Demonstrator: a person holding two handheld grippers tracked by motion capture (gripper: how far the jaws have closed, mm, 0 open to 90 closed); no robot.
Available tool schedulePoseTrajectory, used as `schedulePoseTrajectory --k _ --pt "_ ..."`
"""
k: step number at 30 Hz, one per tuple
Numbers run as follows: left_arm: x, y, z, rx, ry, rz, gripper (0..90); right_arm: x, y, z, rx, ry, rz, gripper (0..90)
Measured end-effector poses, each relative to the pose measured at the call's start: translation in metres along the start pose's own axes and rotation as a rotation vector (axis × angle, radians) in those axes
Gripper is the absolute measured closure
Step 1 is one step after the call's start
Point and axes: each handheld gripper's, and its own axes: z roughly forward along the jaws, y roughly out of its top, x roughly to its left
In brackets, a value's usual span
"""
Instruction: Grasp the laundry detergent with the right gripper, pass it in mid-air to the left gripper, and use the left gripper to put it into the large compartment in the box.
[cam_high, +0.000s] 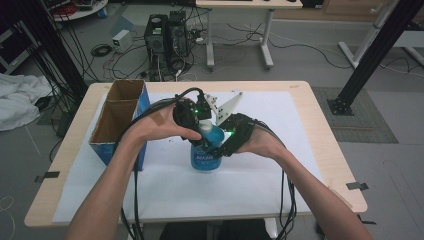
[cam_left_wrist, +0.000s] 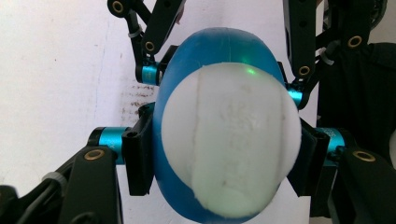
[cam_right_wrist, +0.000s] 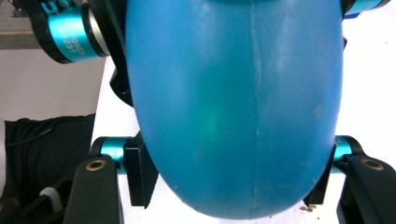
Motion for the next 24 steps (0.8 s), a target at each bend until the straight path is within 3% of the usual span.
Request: schedulePoseTrajectory --k 8,24 --pt "-0.0003 -0.0009 -0.0046 -0.012 0.004 -0.005 37.7 0.0003 0.0016 0.0009 -0.003 0.005 0.007 30.3" --pt "-0.0012 0.0006 -0.0087 0.016 0.013 -0.016 37.7 0.0034 0.0029 -0.0025 -0.001 -0.015 0.008 22.8"
